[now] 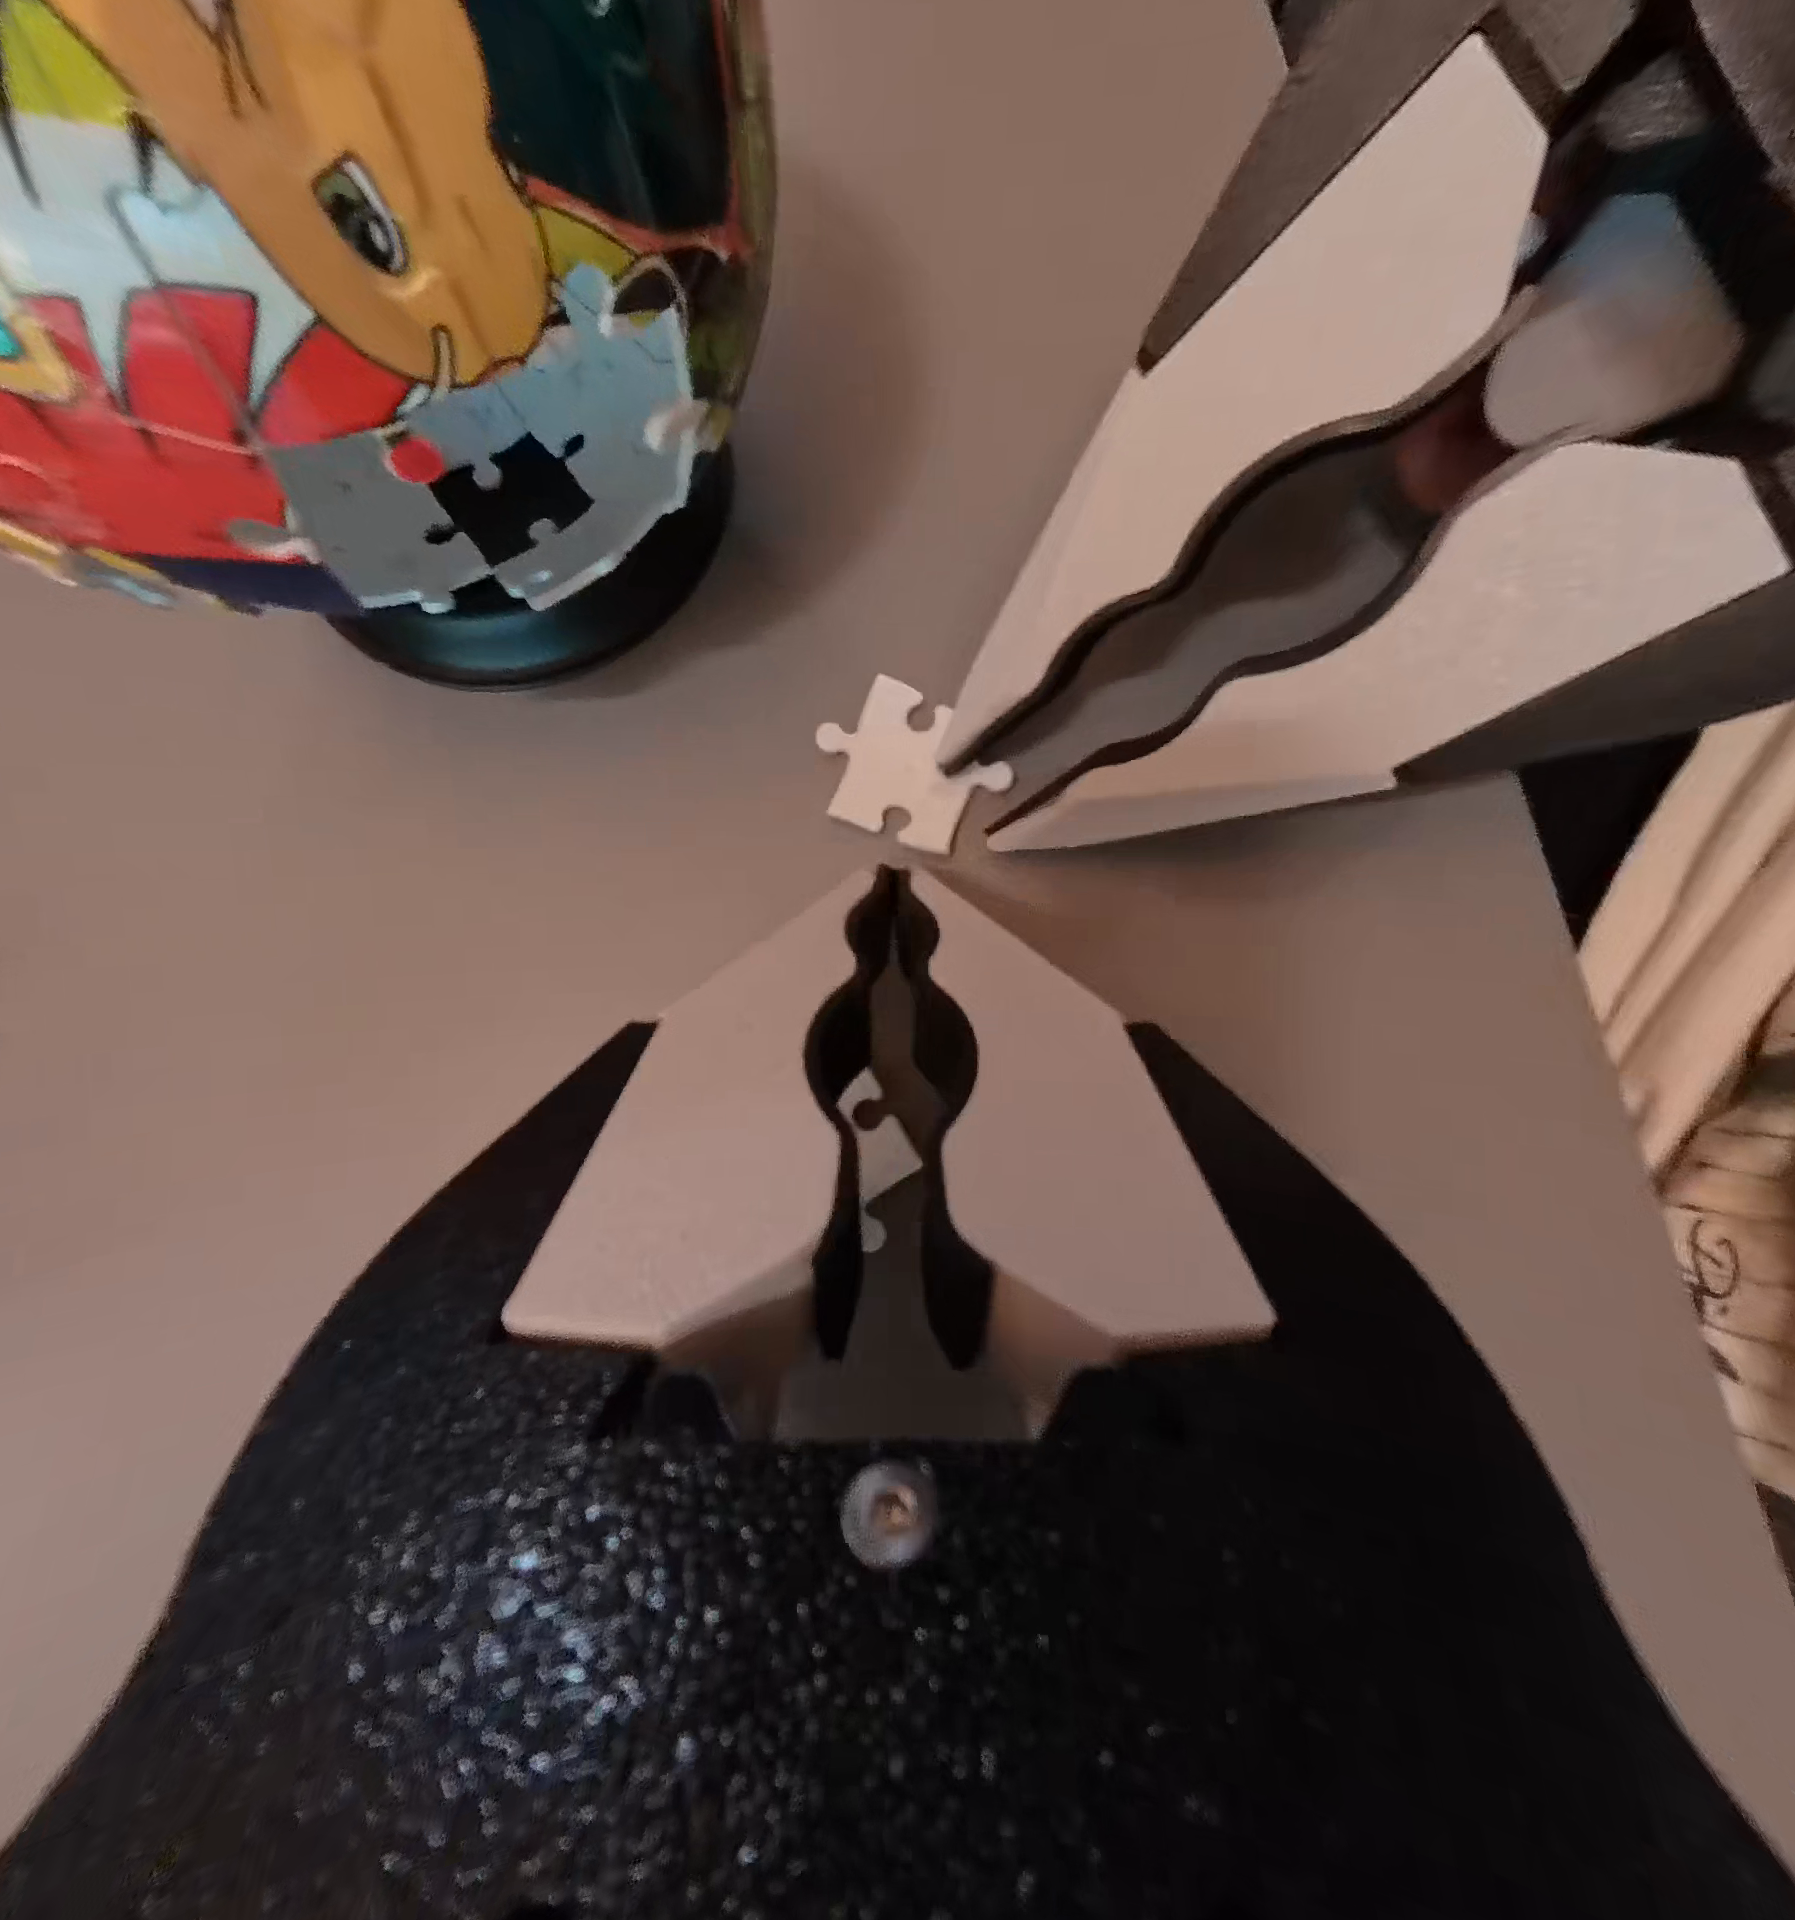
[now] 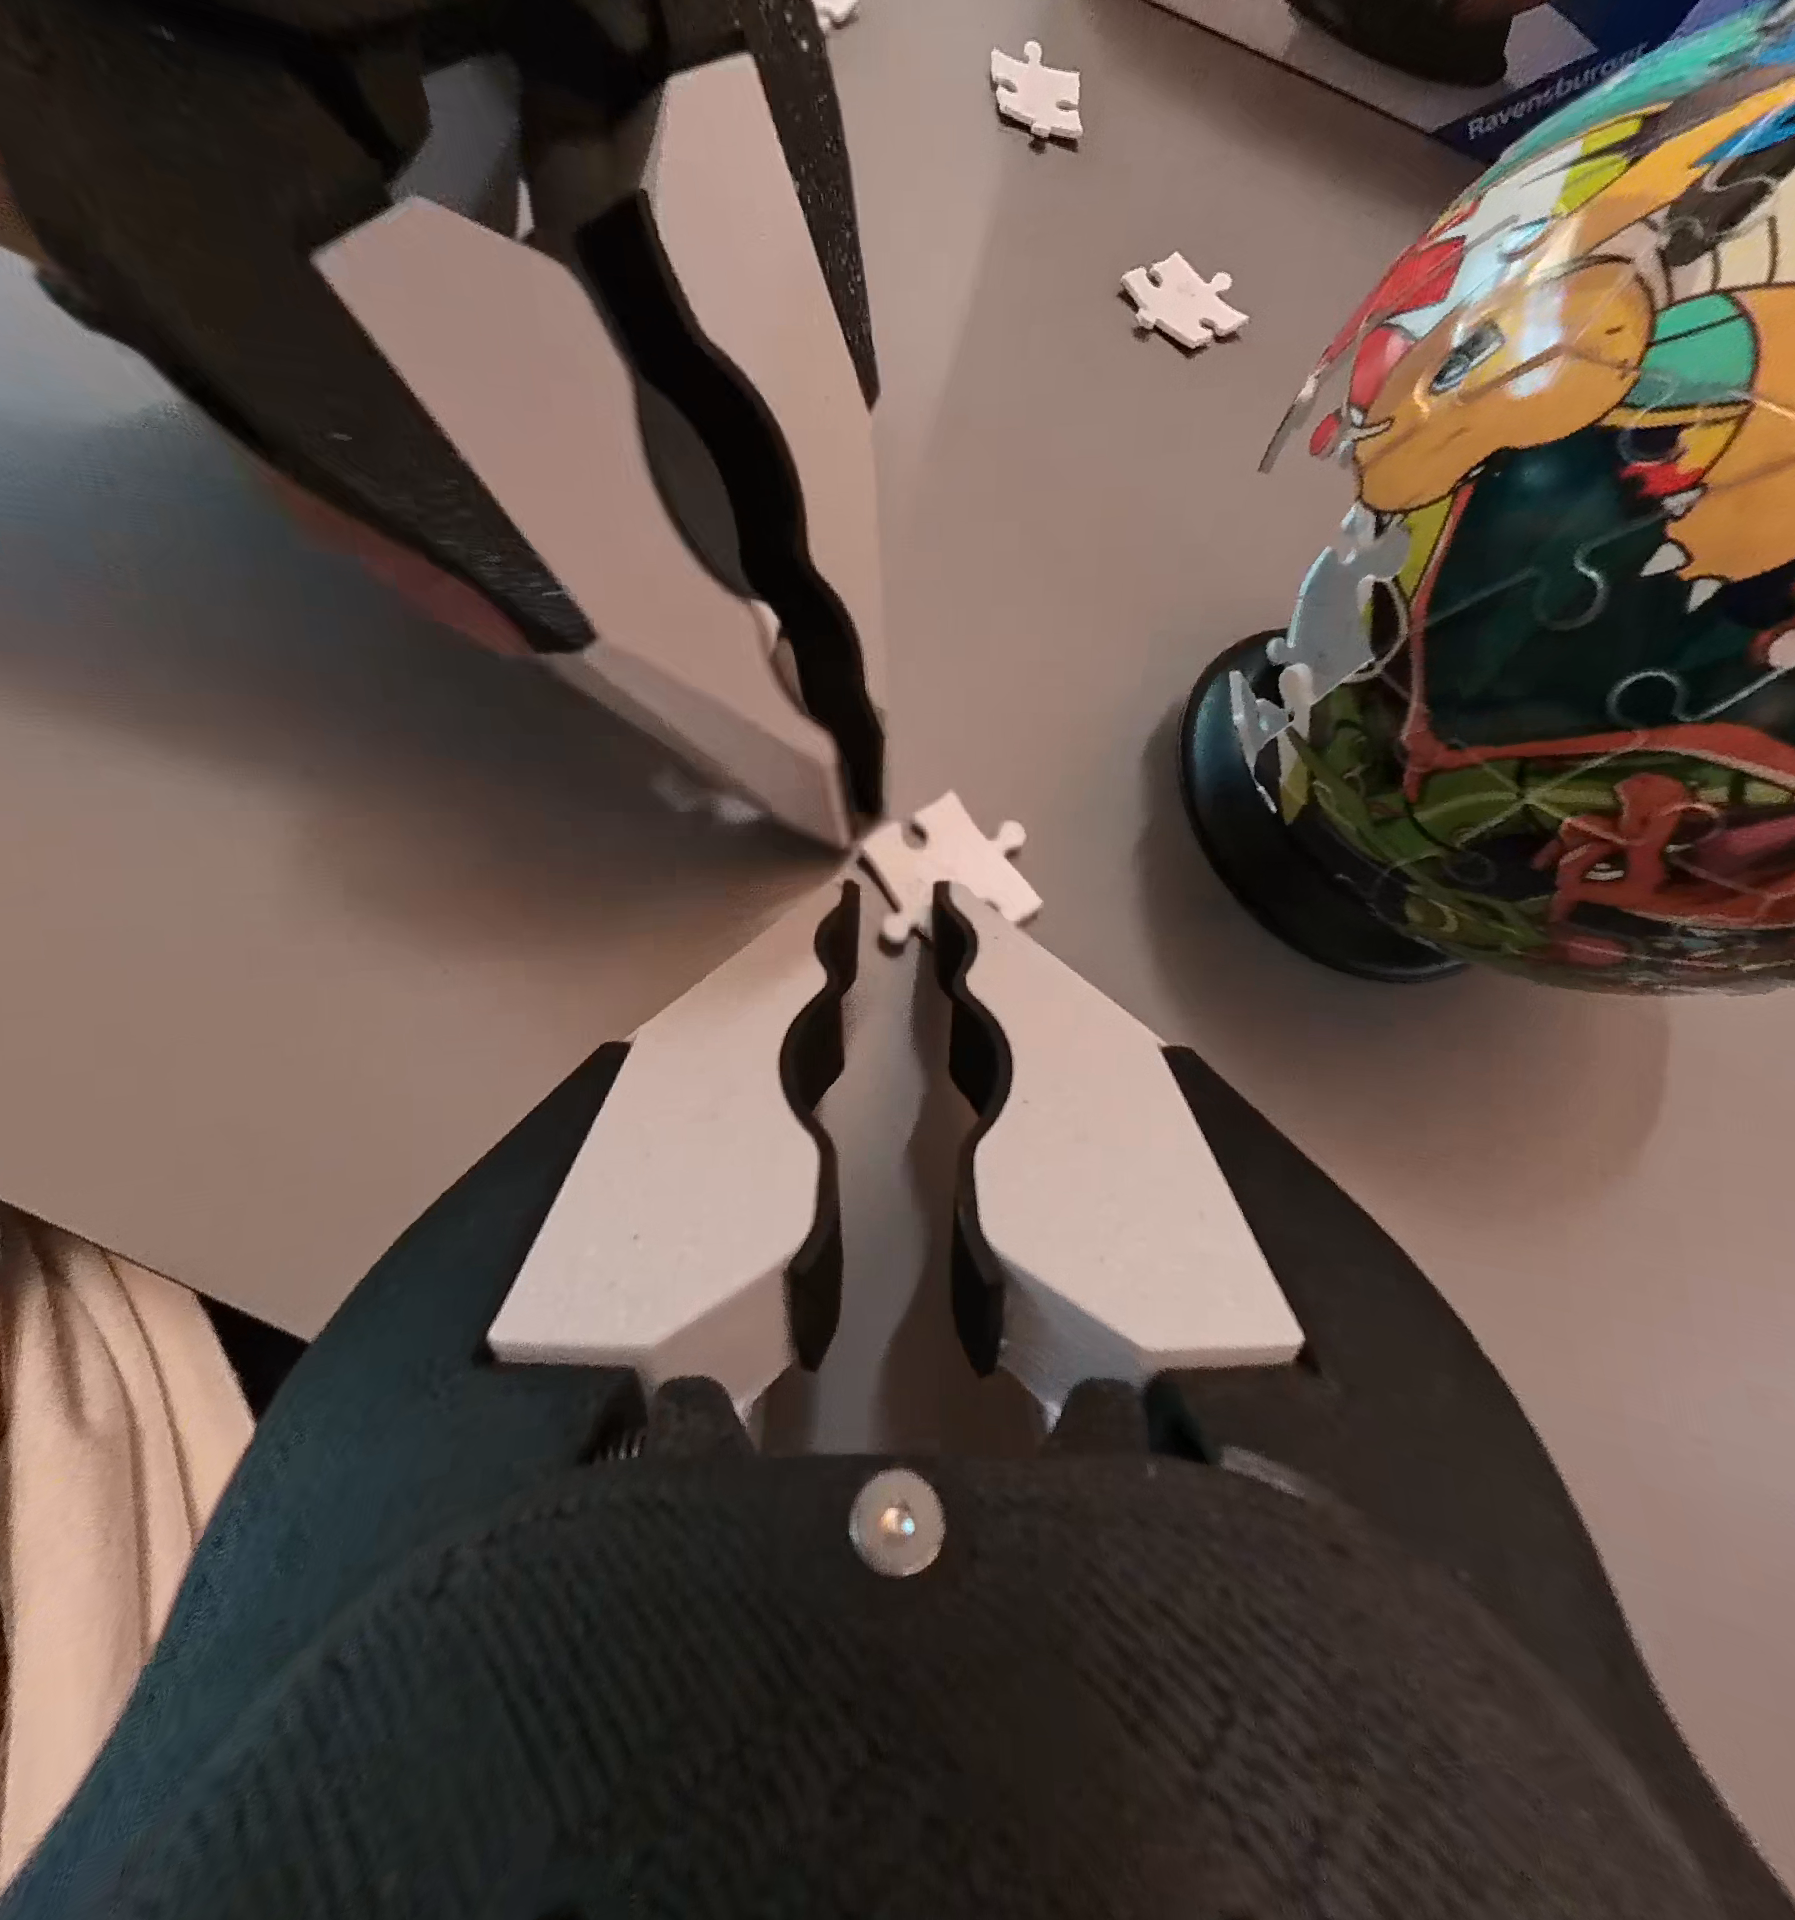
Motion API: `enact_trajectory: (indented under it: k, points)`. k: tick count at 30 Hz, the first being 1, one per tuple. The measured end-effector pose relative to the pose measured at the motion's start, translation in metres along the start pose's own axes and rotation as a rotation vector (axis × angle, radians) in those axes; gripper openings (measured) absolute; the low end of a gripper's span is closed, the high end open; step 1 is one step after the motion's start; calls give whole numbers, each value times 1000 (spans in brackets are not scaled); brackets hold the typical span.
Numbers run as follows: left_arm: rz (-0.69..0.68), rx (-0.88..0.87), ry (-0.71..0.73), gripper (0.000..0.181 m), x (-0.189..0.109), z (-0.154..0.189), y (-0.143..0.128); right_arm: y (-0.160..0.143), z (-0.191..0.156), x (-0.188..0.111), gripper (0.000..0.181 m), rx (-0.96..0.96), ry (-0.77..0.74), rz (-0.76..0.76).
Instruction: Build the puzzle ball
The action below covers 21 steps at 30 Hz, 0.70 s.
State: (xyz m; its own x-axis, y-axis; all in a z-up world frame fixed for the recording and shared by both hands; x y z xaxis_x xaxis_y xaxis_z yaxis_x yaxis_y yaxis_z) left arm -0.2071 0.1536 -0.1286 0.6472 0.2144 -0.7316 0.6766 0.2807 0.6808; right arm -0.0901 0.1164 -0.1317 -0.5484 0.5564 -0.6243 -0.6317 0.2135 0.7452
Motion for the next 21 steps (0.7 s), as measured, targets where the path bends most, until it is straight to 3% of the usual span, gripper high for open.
enact_trajectory:
  k: [1,9,14,21]
  points:
    - [7,0,-3,0,0,-1,-1,0,0,0,10,-5,-1,3]
    - [28,-16,-17,1,-6,-5,-1,-4,7,-6,14,-7,-61,-30]
    - [53,-41,-66,19,-1,1,2,-3,12,-7,14,24,-49,-28]
    - [47,-17,21,2,4,-2,1,-2,11,0,9,24,-14,-36]
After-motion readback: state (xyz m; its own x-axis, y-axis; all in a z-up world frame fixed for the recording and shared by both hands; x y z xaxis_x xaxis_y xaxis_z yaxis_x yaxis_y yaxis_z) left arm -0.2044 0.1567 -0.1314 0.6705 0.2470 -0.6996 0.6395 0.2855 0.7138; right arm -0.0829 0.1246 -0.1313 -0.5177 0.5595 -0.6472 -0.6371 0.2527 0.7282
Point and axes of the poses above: each gripper's, where its closed fingertips meet, x out along the fingers, y out of its top, z = x × y across the jaws, the point moved 9 cm from there along -x, back along the fingers, and after that the axes turned 3 degrees about -x, right-handed, at the moved point
